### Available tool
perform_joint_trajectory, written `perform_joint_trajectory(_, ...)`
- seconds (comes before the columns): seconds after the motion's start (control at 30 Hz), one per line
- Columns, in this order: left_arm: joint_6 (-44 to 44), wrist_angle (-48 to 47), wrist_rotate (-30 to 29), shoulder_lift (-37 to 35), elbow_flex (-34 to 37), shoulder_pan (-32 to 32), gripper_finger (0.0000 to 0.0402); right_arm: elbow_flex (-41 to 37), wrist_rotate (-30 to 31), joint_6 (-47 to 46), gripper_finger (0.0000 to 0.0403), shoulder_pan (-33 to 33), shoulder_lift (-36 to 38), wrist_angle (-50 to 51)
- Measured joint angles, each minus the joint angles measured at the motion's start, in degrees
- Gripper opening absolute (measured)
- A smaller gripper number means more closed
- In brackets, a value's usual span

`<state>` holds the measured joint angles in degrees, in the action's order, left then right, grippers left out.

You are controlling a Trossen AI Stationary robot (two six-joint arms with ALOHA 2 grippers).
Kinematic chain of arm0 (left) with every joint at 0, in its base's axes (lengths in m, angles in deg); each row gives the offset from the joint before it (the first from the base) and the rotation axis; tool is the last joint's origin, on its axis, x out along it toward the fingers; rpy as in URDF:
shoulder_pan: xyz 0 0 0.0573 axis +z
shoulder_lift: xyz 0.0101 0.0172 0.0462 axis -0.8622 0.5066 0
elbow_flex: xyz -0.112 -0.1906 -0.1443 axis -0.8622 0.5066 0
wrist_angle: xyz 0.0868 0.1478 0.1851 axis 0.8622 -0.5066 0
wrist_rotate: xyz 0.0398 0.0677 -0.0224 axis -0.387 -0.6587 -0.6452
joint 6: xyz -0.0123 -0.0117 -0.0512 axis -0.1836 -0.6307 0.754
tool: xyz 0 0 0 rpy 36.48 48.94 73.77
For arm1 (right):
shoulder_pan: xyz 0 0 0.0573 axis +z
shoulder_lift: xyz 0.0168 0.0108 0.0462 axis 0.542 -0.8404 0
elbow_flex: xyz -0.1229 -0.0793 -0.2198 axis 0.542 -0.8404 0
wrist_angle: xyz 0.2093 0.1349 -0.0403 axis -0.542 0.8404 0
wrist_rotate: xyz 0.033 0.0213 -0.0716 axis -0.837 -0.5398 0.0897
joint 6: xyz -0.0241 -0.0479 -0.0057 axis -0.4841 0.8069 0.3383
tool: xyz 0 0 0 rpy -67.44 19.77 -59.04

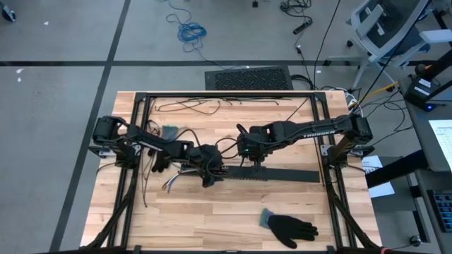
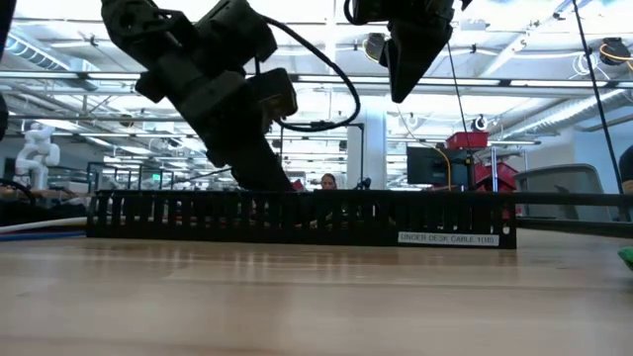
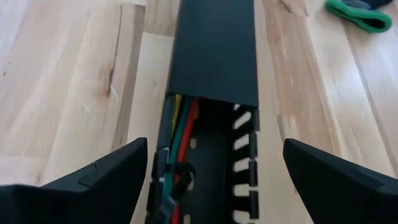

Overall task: Ziptie cables
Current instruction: Close the cable duct with the cable duct cover

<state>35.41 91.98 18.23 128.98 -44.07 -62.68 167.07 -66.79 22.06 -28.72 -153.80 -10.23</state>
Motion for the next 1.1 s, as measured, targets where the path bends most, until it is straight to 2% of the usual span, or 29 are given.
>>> perform_joint_trajectory(0.33,-3.56,1.26,-0.24,0.48,0.0,0.03,0.0366,0.0,0.04,-0.62,0.0,0.0,0.02,0.03)
perform_joint_trajectory(0.67,-8.92,2.88,-4.69,0.93,0.02,0.03,0.0366,0.0,0.78,-2.15,0.0,-0.02,0.02,0.01)
perform_joint_trajectory(1.1,-9.0,2.91,-4.33,1.88,0.02,0.09,0.0365,0.0,1.6,-2.37,0.0,-0.42,0.02,-0.38)
